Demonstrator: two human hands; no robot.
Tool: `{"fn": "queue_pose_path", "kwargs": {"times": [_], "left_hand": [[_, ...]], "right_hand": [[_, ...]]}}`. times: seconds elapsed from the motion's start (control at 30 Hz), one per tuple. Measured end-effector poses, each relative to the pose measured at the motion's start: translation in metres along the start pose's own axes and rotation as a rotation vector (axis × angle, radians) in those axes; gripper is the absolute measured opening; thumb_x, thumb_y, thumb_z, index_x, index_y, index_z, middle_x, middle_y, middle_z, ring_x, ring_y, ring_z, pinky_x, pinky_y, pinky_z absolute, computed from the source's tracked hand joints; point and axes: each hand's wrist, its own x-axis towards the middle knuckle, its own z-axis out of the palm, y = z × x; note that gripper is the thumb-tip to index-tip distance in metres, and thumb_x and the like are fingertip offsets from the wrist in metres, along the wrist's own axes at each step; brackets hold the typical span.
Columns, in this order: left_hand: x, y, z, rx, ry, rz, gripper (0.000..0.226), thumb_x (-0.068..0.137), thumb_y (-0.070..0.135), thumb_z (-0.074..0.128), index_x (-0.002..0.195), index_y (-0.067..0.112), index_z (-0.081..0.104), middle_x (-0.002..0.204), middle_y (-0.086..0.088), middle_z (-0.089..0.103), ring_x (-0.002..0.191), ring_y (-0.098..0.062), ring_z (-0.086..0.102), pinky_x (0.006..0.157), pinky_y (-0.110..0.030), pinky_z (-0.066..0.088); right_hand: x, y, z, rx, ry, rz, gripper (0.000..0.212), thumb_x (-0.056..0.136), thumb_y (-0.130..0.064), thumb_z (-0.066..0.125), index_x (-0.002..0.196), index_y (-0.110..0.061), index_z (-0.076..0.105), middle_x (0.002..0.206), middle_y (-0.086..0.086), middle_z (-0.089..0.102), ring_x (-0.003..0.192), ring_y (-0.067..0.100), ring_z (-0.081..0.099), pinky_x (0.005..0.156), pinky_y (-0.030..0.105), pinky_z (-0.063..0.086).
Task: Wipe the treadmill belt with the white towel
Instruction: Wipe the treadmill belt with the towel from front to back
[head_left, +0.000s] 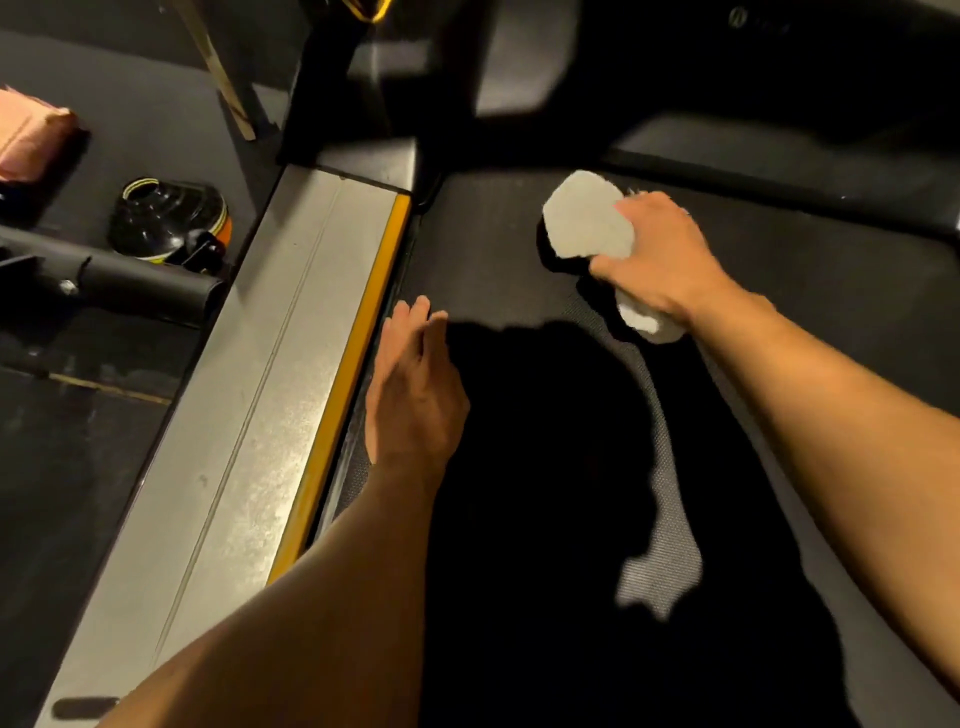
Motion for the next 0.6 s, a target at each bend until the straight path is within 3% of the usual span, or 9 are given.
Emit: {"fn": "queue_pose_path", "kwargs": {"times": [0.07, 0.13, 0.23, 0.33, 0.43, 0.5, 0.6], "left_hand": [[0.000, 0.000, 0.002, 0.106, 0.036, 0.066, 0.049, 0.096, 0.009, 0.057, 0.143, 0.006, 0.042, 0.154, -0.015, 0.030, 0.146, -0.029, 0.019, 0.120, -0.041, 0.014], [0.005, 0.001, 0.003, 0.286, 0.004, 0.109, 0.042, 0.095, 0.002, 0.053, 0.137, 0.001, 0.047, 0.149, -0.021, 0.038, 0.142, -0.037, 0.027, 0.118, -0.040, 0.012], [0.027, 0.013, -0.010, 0.484, -0.047, 0.177, 0.040, 0.094, 0.013, 0.048, 0.132, 0.003, 0.053, 0.136, -0.021, 0.050, 0.128, -0.039, 0.043, 0.112, -0.043, 0.030], [0.056, 0.019, -0.033, 0.558, 0.035, 0.157, 0.045, 0.095, 0.022, 0.050, 0.137, 0.005, 0.044, 0.138, -0.015, 0.043, 0.128, -0.037, 0.034, 0.107, -0.050, 0.038], [0.065, 0.005, -0.043, 0.703, 0.129, 0.171, 0.050, 0.094, 0.024, 0.047, 0.137, 0.002, 0.038, 0.134, -0.015, 0.040, 0.120, -0.032, 0.039, 0.098, -0.047, 0.045], [0.066, 0.001, -0.042, 0.679, 0.128, 0.175, 0.048, 0.095, 0.025, 0.043, 0.138, 0.003, 0.040, 0.136, -0.013, 0.041, 0.122, -0.030, 0.039, 0.101, -0.044, 0.043], [0.071, 0.002, -0.042, 0.596, 0.151, 0.126, 0.049, 0.097, 0.028, 0.041, 0.141, 0.008, 0.039, 0.140, -0.009, 0.040, 0.128, -0.025, 0.037, 0.103, -0.039, 0.040]], "right_hand": [[0.002, 0.001, 0.011, -0.051, -0.087, 0.123, 0.067, 0.071, -0.050, 0.066, 0.125, -0.015, 0.050, 0.134, 0.009, 0.044, 0.124, 0.034, 0.037, 0.097, 0.053, 0.036], [-0.002, -0.003, 0.022, -0.103, -0.039, 0.136, 0.063, 0.079, -0.045, 0.068, 0.129, -0.013, 0.047, 0.134, 0.009, 0.043, 0.125, 0.033, 0.036, 0.095, 0.058, 0.036], [-0.016, -0.009, 0.024, -0.018, 0.058, 0.019, 0.049, 0.081, -0.031, 0.065, 0.121, -0.010, 0.047, 0.107, 0.008, 0.054, 0.106, 0.030, 0.047, 0.084, 0.045, 0.043], [-0.030, -0.011, 0.022, 0.111, -0.013, -0.096, 0.034, 0.083, -0.025, 0.056, 0.115, -0.019, 0.047, 0.082, -0.005, 0.048, 0.087, 0.023, 0.047, 0.068, 0.037, 0.041], [0.000, -0.015, 0.018, 0.116, 0.116, -0.101, 0.038, 0.081, -0.023, 0.054, 0.119, -0.025, 0.049, 0.099, 0.001, 0.057, 0.094, 0.025, 0.053, 0.071, 0.033, 0.037], [0.028, -0.020, 0.021, 0.109, 0.203, -0.056, 0.037, 0.079, -0.026, 0.051, 0.116, -0.023, 0.053, 0.106, 0.004, 0.059, 0.101, 0.026, 0.055, 0.073, 0.030, 0.034], [0.034, -0.044, 0.038, 0.104, 0.162, 0.025, 0.040, 0.082, -0.024, 0.056, 0.122, -0.018, 0.053, 0.115, 0.010, 0.059, 0.107, 0.030, 0.053, 0.079, 0.033, 0.040]]}}
